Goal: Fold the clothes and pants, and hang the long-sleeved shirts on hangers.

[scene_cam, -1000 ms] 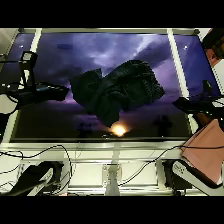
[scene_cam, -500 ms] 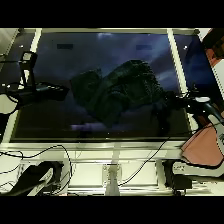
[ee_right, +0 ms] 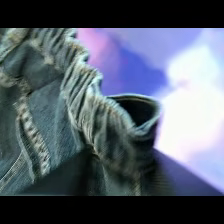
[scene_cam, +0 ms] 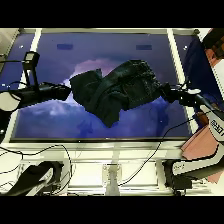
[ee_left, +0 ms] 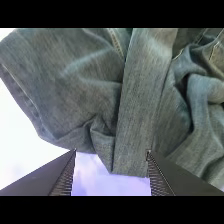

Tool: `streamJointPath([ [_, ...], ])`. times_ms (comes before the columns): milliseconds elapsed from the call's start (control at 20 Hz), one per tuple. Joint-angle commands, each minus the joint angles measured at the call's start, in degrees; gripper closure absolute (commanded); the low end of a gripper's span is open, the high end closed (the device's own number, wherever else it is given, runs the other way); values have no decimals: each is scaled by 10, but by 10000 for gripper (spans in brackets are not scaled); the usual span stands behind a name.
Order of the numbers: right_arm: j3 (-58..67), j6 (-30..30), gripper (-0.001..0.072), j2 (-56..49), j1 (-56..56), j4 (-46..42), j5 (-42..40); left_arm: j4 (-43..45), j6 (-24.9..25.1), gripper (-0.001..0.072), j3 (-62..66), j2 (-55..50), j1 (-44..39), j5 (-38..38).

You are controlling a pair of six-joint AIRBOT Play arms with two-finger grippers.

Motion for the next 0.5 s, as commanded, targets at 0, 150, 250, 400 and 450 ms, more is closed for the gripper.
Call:
streamJointPath([
  [0,11,5,524,-12,5,-2,-10,-3,0,240,0,-54,0,-1],
  [150,11,2,655,-9,5,-2,0,5,1,221,-4,-122,0,26],
  [250,12,0,656,-2,5,-4,5,5,2,221,-19,-152,0,58],
  [400,23,-52,656,13,5,-6,14,-43,56,221,-53,-192,-2,60],
  [450,26,-68,656,21,5,-6,16,-71,79,218,-63,-205,-3,59],
])
